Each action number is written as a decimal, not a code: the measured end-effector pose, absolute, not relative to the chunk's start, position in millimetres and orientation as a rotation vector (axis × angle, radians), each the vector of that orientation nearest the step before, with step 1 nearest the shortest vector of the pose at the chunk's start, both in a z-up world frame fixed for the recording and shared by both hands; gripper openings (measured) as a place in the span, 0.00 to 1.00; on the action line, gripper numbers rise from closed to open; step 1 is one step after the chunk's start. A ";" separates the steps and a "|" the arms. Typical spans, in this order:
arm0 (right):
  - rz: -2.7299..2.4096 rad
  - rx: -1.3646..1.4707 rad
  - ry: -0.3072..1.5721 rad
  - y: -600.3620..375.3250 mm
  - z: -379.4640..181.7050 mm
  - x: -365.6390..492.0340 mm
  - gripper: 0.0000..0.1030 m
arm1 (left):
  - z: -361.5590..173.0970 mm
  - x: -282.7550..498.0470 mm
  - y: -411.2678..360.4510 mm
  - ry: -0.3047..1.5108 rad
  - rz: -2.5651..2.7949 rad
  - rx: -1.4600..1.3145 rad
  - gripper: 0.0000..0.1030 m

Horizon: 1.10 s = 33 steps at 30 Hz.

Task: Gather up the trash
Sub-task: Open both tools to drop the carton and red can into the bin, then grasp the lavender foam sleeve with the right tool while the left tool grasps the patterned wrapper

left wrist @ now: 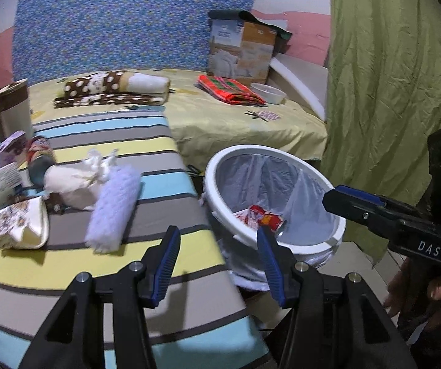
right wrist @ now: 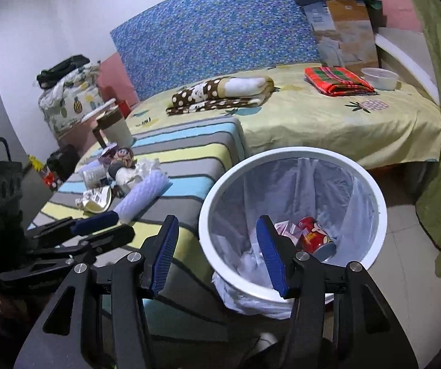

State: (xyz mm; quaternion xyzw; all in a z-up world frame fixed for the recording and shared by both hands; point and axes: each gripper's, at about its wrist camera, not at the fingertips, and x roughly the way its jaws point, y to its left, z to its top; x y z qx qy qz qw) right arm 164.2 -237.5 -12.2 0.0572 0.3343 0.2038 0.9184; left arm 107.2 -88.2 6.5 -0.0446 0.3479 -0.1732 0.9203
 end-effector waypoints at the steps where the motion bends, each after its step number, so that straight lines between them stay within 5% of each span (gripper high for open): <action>1: 0.436 0.113 0.695 -233.2 -13.1 164.1 0.53 | 6.4 105.3 -85.1 0.714 -0.347 -0.094 0.52; 33: 0.573 0.045 0.767 -148.2 -18.9 171.0 0.53 | -5.8 74.9 28.5 0.707 -0.036 -0.172 0.52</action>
